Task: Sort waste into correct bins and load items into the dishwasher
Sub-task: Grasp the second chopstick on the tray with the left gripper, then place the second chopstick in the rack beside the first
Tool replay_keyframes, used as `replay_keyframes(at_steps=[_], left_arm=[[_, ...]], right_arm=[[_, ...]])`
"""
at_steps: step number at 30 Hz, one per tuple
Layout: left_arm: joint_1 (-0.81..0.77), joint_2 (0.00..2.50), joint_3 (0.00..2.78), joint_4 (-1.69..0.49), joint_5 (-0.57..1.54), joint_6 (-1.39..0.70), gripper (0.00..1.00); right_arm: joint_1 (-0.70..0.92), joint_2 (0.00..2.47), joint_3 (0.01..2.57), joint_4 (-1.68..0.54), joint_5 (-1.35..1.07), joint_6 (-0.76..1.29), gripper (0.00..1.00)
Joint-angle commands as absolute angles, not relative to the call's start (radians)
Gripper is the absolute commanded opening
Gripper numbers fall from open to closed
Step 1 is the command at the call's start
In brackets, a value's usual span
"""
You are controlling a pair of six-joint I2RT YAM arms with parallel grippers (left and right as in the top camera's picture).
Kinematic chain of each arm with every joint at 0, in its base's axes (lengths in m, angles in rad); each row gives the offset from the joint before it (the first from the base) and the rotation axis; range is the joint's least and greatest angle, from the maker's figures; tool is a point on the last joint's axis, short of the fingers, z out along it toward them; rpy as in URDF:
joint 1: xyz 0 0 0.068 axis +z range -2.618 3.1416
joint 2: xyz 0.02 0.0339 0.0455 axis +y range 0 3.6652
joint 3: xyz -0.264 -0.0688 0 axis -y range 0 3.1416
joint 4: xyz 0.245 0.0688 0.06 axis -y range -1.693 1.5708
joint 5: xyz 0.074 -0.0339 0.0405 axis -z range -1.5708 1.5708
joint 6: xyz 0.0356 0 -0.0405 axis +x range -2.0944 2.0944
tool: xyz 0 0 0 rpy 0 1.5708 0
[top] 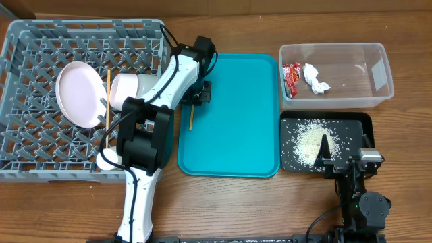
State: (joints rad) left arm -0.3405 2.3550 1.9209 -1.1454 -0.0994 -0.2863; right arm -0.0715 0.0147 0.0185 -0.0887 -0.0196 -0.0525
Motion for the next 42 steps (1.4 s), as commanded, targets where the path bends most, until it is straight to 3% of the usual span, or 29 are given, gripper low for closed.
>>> replay_keyframes(at_steps=[1,13,22,31,39,41,42], left_arm=[[-0.347,2.363,1.928,-1.174,-0.078,-0.291,0.04],[-0.285,1.921,1.975,-1.290,-0.101,-0.241,0.04],[-0.148,1.784,1.973,-1.417,-0.471,-0.263,0.04],[0.060,1.816,1.882,-1.411,-0.391,-0.224,0.04],[0.158,1.819,1.758,-1.239,-0.166,0.128,0.08],[0.184,1.819,1.737,-1.217,-0.159,0.128,0.11],[0.199,1.819,1.729,-1.208,-0.158,0.128,0.18]], right_arm=[[-0.074,0.003,0.008,-0.080,-0.020,-0.053,1.00],[-0.074,0.003,0.008,-0.081,-0.020,-0.053,1.00],[-0.074,0.003,0.008,-0.081,-0.020,-0.053,1.00],[-0.074,0.003,0.008,-0.080,-0.020,-0.053,1.00],[-0.074,0.003,0.008,-0.080,-0.020,-0.053,1.00],[-0.074,0.003,0.008,-0.081,-0.020,-0.053,1.00],[-0.074,0.003,0.008,-0.080,-0.020,-0.053,1.00]])
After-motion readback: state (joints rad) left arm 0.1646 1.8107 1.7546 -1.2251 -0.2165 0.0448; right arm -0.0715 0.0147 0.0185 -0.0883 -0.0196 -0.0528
